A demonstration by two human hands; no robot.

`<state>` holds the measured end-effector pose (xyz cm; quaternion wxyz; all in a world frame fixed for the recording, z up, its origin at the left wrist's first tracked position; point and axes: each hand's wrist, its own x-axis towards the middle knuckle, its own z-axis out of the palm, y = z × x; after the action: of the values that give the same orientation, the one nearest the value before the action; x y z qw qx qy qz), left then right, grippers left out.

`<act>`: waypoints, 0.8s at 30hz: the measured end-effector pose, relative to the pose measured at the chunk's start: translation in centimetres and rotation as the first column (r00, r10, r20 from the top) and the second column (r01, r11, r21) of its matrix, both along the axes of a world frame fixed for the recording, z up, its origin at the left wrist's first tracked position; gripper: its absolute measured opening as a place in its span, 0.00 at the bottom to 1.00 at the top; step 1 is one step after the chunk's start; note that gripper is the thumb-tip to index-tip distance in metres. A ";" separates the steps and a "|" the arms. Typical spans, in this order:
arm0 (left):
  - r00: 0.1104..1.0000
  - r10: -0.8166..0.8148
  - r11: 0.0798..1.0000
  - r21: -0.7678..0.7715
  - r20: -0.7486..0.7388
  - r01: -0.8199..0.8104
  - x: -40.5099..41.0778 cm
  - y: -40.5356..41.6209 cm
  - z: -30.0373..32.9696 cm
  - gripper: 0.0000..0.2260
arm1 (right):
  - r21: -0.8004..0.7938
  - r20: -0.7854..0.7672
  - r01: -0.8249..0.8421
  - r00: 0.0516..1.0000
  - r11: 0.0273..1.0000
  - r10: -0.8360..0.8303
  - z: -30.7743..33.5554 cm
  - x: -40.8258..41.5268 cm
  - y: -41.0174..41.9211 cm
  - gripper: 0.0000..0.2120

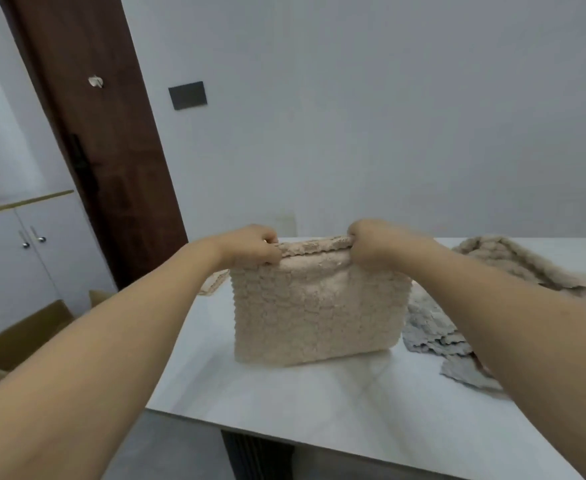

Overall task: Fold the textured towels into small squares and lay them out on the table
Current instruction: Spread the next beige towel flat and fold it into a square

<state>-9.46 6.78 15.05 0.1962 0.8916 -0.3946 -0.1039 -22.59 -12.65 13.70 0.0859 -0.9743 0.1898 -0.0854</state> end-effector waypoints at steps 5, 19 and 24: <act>0.996 0.009 0.995 -0.103 0.086 0.000 -1.3 1.6 4.0 0.08 | -0.119 -0.088 -0.039 0.996 0.992 0.029 4.4 -1.0 0.7 0.05; 0.991 0.094 0.970 0.214 0.097 -0.113 5.2 1.4 -7.2 0.11 | -0.062 -0.167 -0.044 0.985 0.997 0.033 -5.9 5.0 -2.0 0.06; 0.991 0.103 0.987 0.116 0.083 -0.112 9.6 0.8 -12.7 0.06 | -0.020 -0.176 -0.046 0.984 0.999 0.042 -10.9 9.4 -3.2 0.09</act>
<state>0.16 7.58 2.32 0.1320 0.9251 -0.3463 -0.0825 -13.21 -15.85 2.78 0.0590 -0.9830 0.1739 0.0001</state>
